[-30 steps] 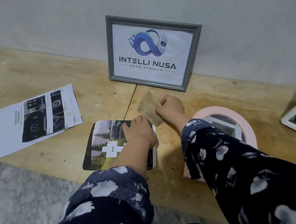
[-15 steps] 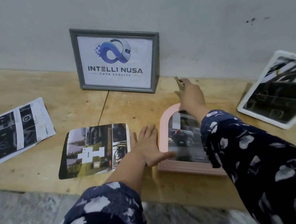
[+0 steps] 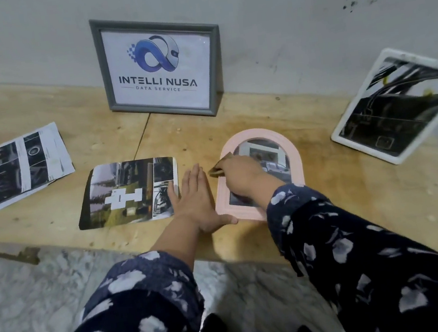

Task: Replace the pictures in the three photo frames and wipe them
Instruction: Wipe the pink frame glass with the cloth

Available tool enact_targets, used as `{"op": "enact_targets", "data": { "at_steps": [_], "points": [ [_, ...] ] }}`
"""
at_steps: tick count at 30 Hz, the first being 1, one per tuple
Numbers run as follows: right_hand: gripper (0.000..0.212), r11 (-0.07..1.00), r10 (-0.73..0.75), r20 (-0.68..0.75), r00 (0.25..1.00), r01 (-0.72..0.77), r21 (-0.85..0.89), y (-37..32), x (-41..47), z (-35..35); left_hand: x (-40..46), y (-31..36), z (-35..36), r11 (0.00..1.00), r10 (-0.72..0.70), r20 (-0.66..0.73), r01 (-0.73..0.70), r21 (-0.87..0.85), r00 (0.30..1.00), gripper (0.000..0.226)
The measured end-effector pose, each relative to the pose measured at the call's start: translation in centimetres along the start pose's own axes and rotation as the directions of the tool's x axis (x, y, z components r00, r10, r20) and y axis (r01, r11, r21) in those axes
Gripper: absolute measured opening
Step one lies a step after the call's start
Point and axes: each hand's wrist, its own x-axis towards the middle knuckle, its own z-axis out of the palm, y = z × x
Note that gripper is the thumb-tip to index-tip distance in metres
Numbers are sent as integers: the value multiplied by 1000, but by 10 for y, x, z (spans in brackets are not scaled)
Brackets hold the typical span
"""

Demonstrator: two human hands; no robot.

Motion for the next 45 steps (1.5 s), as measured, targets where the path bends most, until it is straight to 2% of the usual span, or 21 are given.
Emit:
{"op": "enact_targets", "data": {
  "at_steps": [2, 4, 6, 9, 12, 15, 18, 20, 24, 26, 29, 31, 33, 36, 38, 42, 45],
  "points": [
    [41, 994, -79, 7, 997, 79, -69, -7, -18, 1, -6, 0, 7, 999, -31, -29, 30, -36, 999, 139],
    [40, 988, -141, 26, 990, 142, -62, -11, -38, 2, -11, 2, 13, 997, -32, -73, 27, -67, 997, 135],
    [41, 986, -163, 93, 982, 160, 44, -15, -57, 0, -16, 3, 18, 997, -16, -123, 6, -75, 992, 127],
    [40, 938, -144, 194, 970, 71, 340, -12, -74, -22, -25, 7, 26, 993, 2, -183, -23, -115, 983, 116],
    [42, 848, -14, 127, 992, -55, 527, 7, -65, -50, -29, 14, 33, 978, 28, -228, -74, -194, 973, 113],
    [41, 806, 97, -12, 995, -72, 588, 35, -41, -71, -23, 22, 36, 971, 81, -282, -139, -194, 956, 108],
    [40, 837, 194, -118, 974, -102, 537, 64, -14, -76, -17, 23, 40, 973, 101, -303, -158, -168, 947, 114],
    [43, 899, 226, -181, 957, -133, 418, 79, 3, -73, -16, 21, 48, 981, 112, -327, -157, -114, 938, 121],
    [31, 993, 106, -236, 966, -89, 81, 95, 35, -58, -10, 19, 53, 974, 96, -407, -169, -147, 908, 115],
    [26, 1000, 8, -226, 974, -9, -4, 94, 46, -46, -9, 21, 52, 973, 92, -419, -171, -154, 903, 115],
    [40, 989, -88, -122, 989, 102, 109, 95, 49, -22, -6, 21, 54, 972, 81, -441, -168, -162, 894, 113],
    [59, 975, -75, -92, 993, 92, 203, 100, 43, -14, -5, 18, 57, 973, 83, -448, -170, -157, 890, 111],
    [67, 975, -26, -97, 995, 47, 215, 111, 37, -15, -4, 18, 58, 974, 79, -457, -167, -155, 886, 110],
    [71, 978, 50, -82, 995, -32, 206, 136, 28, -16, -5, 20, 58, 975, 73, -456, -160, -157, 887, 110],
    [72, 959, 132, -101, 986, -101, 263, 150, 19, -10, -5, 20, 58, 977, 71, -460, -154, -146, 885, 110],
    [64, 903, 290, -131, 948, -225, 367, 158, -7, 6, -5, 20, 60, 982, 66, -459, -140, -129, 886, 110],
    [56, 878, 350, -185, 918, -252, 408, 149, -30, 17, -4, 20, 61, 984, 65, -450, -132, -120, 891, 110]
  ]
}}
